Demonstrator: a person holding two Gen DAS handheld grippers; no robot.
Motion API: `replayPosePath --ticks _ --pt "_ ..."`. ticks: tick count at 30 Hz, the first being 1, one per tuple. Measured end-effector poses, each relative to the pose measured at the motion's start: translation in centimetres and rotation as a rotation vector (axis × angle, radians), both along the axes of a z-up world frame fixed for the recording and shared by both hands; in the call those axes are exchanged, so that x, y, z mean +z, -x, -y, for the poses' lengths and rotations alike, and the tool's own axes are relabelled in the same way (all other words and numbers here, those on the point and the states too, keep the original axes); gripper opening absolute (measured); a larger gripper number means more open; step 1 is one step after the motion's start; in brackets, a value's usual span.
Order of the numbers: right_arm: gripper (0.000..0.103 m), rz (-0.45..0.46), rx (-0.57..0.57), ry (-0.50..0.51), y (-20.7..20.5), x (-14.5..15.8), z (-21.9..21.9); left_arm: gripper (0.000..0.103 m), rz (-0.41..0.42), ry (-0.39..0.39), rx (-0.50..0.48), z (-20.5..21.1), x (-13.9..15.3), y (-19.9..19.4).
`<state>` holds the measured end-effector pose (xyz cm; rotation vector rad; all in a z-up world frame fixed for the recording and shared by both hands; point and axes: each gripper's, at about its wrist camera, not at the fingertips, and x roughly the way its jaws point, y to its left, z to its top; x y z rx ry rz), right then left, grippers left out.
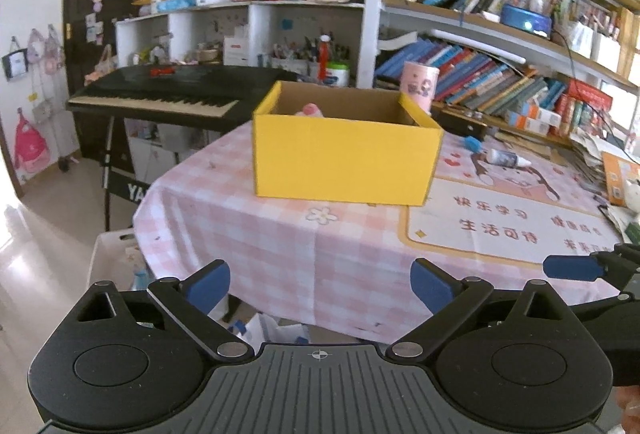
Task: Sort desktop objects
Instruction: 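Withdraw both grippers from the yellow box back over the table, then move the right gripper toward the white spray bottle on the mat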
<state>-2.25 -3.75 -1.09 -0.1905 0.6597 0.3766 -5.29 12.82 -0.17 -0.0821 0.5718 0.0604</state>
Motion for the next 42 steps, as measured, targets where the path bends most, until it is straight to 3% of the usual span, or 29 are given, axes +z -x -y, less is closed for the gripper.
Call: replayPosePath --ticks 16,42 --pt "0.082 -0.017 -0.19 0.009 0.2 -0.4 5.3 0.1 -0.025 -0.008 -0.18 4.9 -0.4 -2.1" --pt "0.082 -0.039 -0.397 0.031 -3.5 -0.6 13.9 0.1 -0.044 -0.002 -0.39 13.7 -1.1 -8.7"
